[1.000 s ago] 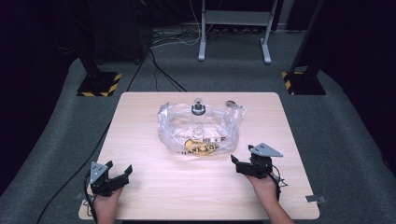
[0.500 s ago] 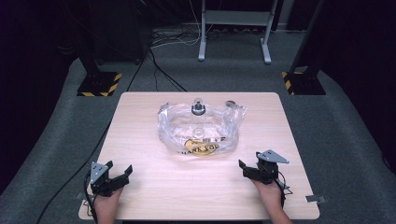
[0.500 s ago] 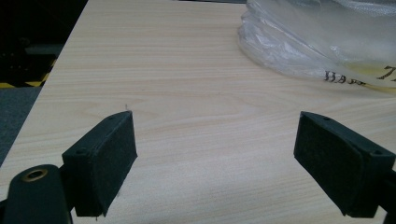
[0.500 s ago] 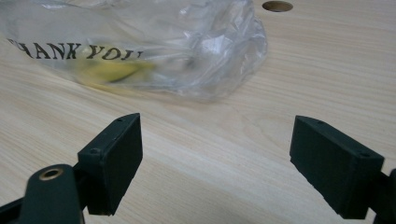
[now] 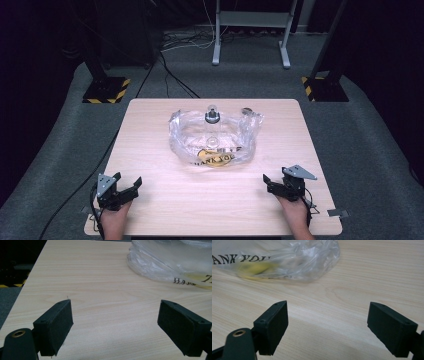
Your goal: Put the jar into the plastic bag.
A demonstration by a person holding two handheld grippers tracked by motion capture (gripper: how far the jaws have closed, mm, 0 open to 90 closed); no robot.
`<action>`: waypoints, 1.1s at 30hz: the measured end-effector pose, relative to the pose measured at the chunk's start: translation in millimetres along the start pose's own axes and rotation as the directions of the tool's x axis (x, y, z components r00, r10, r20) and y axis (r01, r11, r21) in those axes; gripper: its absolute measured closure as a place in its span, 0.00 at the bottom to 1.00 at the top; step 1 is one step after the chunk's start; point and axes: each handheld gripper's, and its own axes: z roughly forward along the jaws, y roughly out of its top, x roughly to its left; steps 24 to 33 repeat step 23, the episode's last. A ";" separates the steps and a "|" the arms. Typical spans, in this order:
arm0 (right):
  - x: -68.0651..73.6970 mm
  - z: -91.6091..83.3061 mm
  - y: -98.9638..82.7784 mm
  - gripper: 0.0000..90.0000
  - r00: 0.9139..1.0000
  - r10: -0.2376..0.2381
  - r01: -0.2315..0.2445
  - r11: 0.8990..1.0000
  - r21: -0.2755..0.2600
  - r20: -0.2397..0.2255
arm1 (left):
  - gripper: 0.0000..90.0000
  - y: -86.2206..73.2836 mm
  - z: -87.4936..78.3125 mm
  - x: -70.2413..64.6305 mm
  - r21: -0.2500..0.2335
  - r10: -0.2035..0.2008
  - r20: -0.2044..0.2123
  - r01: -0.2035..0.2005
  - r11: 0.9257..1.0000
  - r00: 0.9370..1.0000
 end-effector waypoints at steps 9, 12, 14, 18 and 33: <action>-12.6 -4.6 -6.9 0.18 0.999 0.026 -0.026 1.000 0.001 0.025 | 0.14 -0.1 0.0 -1.1 0.001 0.011 -0.003 -0.011 1.000 1.000; -15.7 -5.4 -9.2 0.18 0.999 0.034 -0.034 0.999 0.003 0.032 | 0.14 -0.1 0.0 -1.3 0.001 0.012 -0.004 -0.012 1.000 1.000; -18.4 -5.5 -11.0 0.18 0.998 0.040 -0.040 0.999 0.008 0.038 | 0.14 -0.1 0.0 -1.5 0.001 0.013 -0.005 -0.013 1.000 1.000; -22.4 -7.7 -11.7 0.18 0.998 0.048 -0.048 0.999 0.000 0.050 | 0.14 -0.1 0.0 -1.9 0.001 0.015 -0.007 -0.015 1.000 1.000; -26.9 -10.3 -12.9 0.17 0.995 0.080 -0.079 0.997 -0.016 0.063 | 0.14 -0.2 0.0 -2.0 0.002 0.016 -0.008 -0.016 1.000 1.000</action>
